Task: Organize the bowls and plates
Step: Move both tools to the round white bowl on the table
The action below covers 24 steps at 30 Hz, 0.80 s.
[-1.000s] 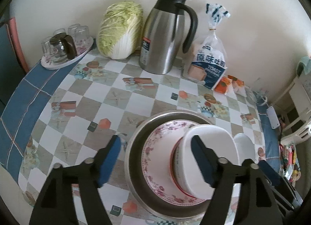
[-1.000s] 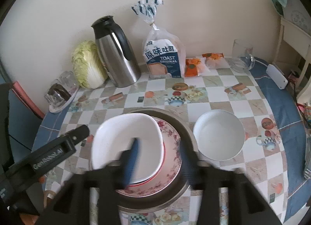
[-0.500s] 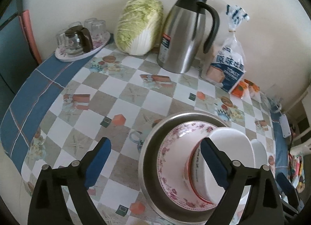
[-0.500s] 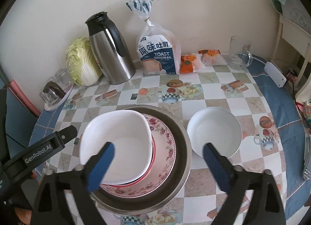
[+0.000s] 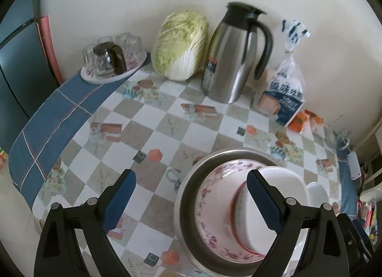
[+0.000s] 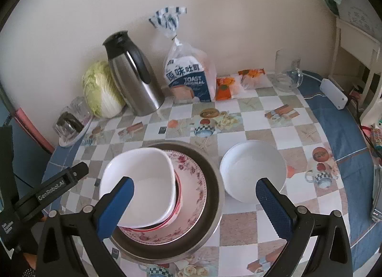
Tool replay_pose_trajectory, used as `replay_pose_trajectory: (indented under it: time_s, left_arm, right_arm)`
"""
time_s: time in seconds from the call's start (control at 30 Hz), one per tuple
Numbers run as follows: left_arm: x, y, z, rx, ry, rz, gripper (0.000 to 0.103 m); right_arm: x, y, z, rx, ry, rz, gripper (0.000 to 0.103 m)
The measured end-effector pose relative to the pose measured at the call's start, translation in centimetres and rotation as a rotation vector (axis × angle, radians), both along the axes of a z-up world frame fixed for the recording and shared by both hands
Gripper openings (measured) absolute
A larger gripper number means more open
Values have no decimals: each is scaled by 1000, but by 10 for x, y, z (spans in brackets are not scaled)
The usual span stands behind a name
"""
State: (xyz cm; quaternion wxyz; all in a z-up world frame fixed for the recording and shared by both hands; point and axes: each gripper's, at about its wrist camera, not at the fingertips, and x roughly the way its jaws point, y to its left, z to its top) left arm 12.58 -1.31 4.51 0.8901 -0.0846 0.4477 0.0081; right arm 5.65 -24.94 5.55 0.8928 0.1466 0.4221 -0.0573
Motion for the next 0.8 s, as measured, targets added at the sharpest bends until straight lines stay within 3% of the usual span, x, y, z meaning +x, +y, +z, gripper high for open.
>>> replay_pose_trajectory:
  time_s: [0.33, 0.8]
  left_arm:
    - [-16, -64, 24, -38, -84, -157, 94]
    - [-33, -167, 30, -98, -123, -415, 95]
  right_arm:
    - [-24, -59, 9, -4, -25, -126, 103]
    - [-54, -147, -12, 30, 10, -320, 103]
